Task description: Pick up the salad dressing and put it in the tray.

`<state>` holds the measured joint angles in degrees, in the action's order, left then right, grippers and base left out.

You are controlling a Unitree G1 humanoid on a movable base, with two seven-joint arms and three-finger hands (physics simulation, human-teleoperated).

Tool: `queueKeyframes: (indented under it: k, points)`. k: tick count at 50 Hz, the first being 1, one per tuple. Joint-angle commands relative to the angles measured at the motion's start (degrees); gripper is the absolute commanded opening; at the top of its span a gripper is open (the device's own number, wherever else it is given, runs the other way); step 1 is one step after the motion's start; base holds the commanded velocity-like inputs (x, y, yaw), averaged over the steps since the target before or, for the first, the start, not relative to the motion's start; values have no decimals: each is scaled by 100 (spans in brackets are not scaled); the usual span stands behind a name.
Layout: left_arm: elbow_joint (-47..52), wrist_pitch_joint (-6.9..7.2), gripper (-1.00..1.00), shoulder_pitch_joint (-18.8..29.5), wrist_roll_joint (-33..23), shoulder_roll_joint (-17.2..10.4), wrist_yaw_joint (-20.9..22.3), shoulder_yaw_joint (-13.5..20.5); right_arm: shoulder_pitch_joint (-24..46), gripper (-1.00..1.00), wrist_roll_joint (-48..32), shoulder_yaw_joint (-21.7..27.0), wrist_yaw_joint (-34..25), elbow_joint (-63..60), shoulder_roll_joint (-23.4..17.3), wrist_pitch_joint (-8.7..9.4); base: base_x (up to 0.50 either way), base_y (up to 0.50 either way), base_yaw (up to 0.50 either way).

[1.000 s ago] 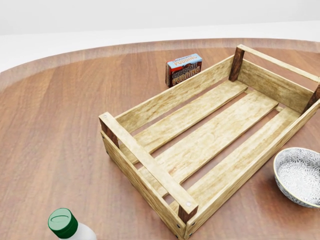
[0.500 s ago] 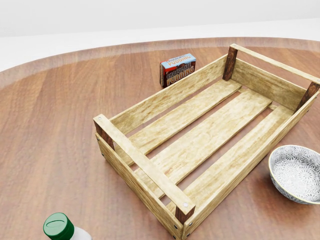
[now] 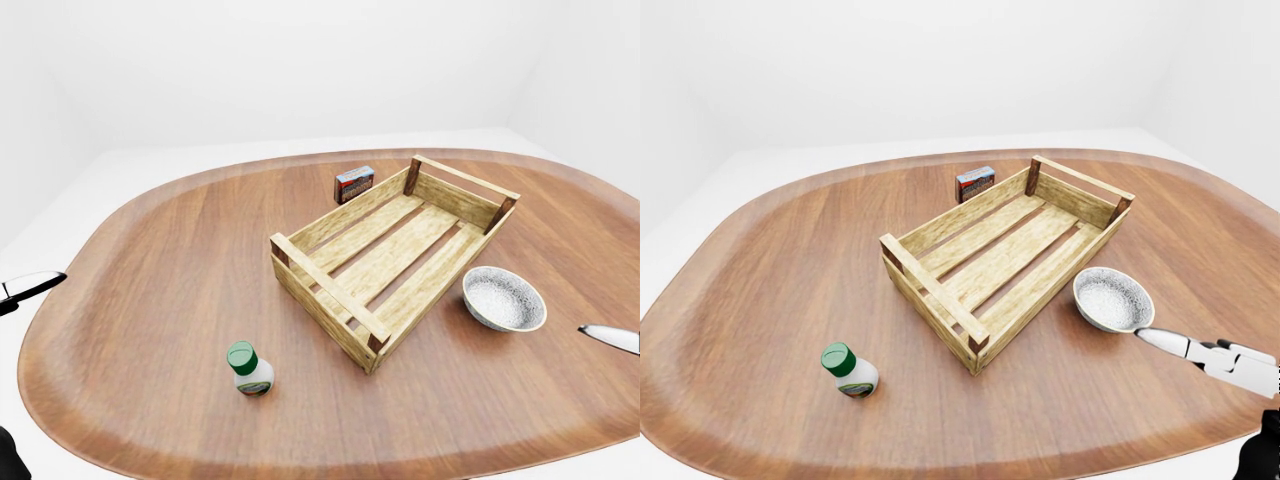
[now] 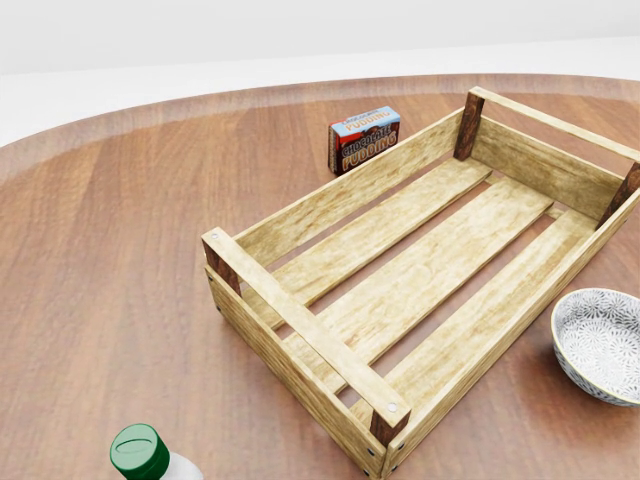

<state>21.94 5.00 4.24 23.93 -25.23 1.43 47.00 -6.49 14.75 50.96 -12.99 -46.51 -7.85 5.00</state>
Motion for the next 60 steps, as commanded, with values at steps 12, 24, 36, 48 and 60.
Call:
queueKeyframes:
  k: [12, 24, 36, 48, 60]
  points:
    - [-38, 0, 100, 13, -30, 9, 3, -52, -45, 100, -134, -251, -301, 55, 64, 0, 44, -5, 0]
    - [-49, 0, 100, 15, -53, 1, 9, -50, -103, 100, 18, -190, 67, -115, 208, 0, 11, -1, 0]
    - [-61, 0, 100, 8, -16, -15, 10, -7, 347, 100, -709, -1407, 316, -475, -24, 0, 0, 0, 0]
    - [-50, 0, 100, 5, 3, -15, 4, -3, 1917, 100, -2611, -4403, -95, 602, -241, 0, 0, 0, 0]
    - [-201, 0, 100, -1, -38, -18, 44, -35, 2559, 100, -4269, -5616, -1247, 2061, 530, 0, 0, 0, 0]
